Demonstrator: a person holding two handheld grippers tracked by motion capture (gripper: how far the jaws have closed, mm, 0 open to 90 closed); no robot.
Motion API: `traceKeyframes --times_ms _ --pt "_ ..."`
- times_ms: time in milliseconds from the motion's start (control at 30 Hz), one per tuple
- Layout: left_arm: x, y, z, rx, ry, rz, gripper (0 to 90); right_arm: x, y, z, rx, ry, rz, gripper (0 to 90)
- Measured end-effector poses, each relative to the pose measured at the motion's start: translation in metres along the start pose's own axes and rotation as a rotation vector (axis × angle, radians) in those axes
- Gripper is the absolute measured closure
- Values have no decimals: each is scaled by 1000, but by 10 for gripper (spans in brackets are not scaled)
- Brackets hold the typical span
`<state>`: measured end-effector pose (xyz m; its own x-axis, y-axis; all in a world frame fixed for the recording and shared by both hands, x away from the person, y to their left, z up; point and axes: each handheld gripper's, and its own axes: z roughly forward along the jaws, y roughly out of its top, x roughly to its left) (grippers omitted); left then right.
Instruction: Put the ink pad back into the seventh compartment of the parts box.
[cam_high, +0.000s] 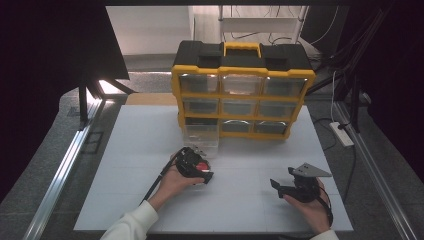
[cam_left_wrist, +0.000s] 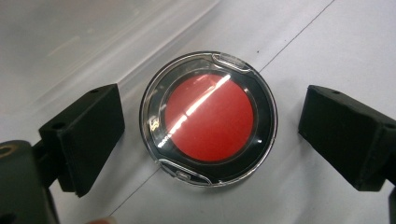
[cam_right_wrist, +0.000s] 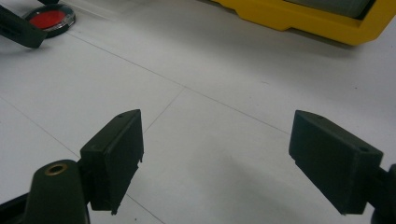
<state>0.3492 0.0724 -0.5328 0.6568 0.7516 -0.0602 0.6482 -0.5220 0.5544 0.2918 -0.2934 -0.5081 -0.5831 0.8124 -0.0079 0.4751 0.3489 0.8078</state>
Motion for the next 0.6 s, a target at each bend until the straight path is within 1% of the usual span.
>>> traceKeyframes --times_ms 233,333,467,600 --pt "0 0 -1 -8 10 3 122 0 0 0 0 0 1 188" --pt "-1 0 -2 -20 13 3 171 0 0 0 0 0 1 188" --pt "-1 0 -3 -29 12 13 251 0 0 0 1 -1 1 188" --pt "-1 -1 -4 -33 9 16 288 0 0 0 0 -1 1 189"
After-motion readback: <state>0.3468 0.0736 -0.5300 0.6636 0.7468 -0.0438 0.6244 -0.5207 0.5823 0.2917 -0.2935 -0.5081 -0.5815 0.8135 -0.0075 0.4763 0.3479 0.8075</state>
